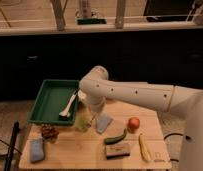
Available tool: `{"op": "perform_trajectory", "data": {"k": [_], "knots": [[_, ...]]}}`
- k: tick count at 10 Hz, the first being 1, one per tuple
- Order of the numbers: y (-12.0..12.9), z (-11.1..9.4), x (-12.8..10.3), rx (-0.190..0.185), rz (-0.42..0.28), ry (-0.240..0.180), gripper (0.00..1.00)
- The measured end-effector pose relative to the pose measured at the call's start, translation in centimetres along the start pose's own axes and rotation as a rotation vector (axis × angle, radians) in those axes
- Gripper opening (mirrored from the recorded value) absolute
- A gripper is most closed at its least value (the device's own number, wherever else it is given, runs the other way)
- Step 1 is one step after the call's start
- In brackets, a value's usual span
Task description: Place fork in plastic cup
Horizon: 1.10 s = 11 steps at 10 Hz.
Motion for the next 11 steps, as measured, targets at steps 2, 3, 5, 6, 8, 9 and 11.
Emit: {"op": "perform_trajectory", "data": {"k": [2, 3, 5, 6, 8, 9, 11], "knots": [[-0.9, 0.3, -1.1, -0.011, -0.033, -0.006, 0.04], [-1.2, 0.4, -1.3, -0.019, -0.047, -0.005, 0.04], [-2.0, 0.7, -2.2, -0.032, -0.076, -0.009, 0.04], [-2.5, 0.8, -2.7, -0.040, -0.092, -0.011, 0.04], [-3.1, 1.0, -3.1, -0.049, -0.111, -0.011, 0.04], [-3.3, 1.0, -3.2, -0.053, -0.118, -0.012, 0.04], [-3.7, 1.1, -3.5, -0.055, -0.132, -0.017, 0.04]]}}
